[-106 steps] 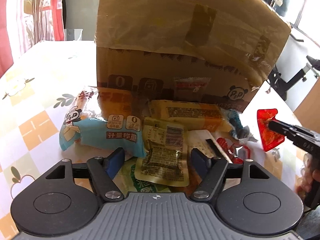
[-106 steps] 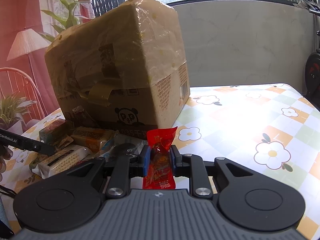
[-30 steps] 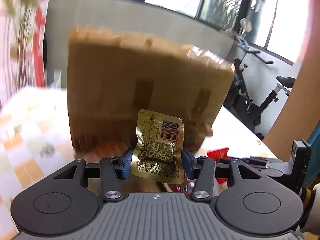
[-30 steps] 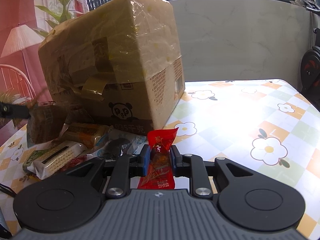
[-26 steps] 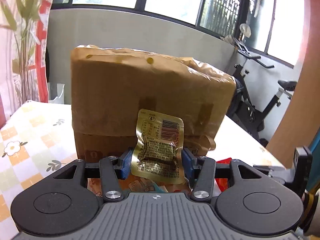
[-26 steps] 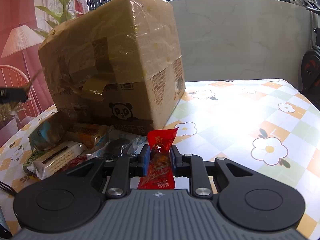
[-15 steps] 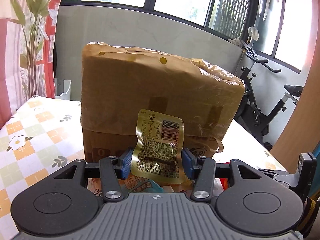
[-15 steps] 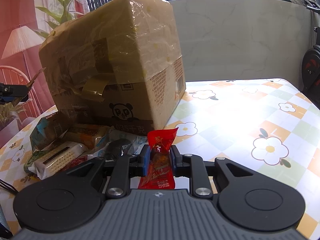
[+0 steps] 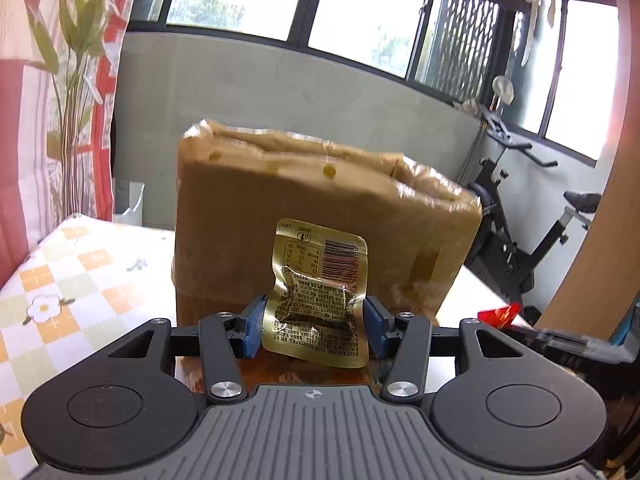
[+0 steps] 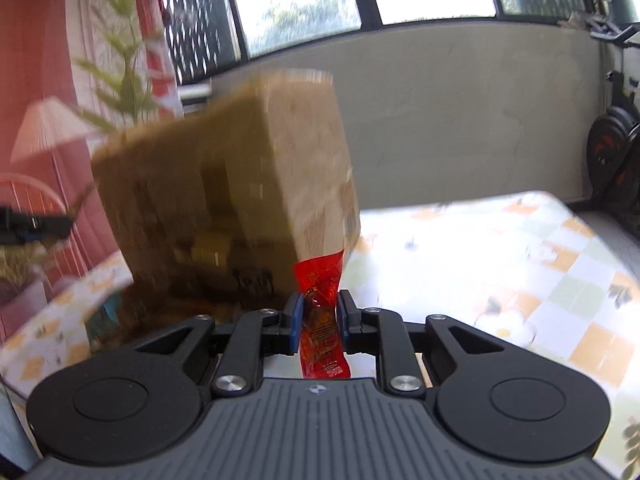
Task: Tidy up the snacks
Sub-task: 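Lift and carry the gold packet and red packet over the box with both grippers, then open both grippers above the box to drop both packets in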
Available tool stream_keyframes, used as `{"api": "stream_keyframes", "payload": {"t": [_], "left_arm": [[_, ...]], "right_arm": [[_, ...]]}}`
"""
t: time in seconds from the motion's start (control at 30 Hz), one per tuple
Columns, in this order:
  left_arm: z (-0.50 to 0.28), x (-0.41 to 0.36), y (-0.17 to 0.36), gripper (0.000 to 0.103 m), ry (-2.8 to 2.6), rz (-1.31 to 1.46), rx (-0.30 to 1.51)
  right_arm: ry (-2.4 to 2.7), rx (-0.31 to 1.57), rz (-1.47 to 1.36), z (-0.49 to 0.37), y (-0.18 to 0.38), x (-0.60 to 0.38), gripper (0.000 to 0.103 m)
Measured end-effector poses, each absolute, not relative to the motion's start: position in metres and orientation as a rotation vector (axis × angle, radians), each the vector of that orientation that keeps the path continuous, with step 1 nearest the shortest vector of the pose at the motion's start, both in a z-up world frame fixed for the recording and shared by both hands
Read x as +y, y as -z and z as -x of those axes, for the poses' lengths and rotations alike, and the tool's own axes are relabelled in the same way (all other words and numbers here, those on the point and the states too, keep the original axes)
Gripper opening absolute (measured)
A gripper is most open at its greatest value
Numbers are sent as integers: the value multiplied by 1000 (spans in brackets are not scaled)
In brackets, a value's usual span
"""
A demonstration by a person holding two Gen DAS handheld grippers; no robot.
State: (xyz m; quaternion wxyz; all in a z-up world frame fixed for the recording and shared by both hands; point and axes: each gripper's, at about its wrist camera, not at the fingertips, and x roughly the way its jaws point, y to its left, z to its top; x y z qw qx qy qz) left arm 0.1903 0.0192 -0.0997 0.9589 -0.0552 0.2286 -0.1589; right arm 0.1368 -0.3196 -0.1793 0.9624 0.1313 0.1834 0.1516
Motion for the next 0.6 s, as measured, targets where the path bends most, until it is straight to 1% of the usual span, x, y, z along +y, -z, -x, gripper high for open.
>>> {"api": "stream_keyframes", "payload": {"t": [0.2,0.37,0.6], "left_arm": [[-191,19,64,53,337,58,351],[-212,22,27,53,350,42,271],[-272,6,4,53,316,6,274]], "right_arm": [[-321,210,-270,-141,117,-326,19],[-373,110,-243,-164,67,-318,19],[-443,113,-253,-228,31,-277,19]]}}
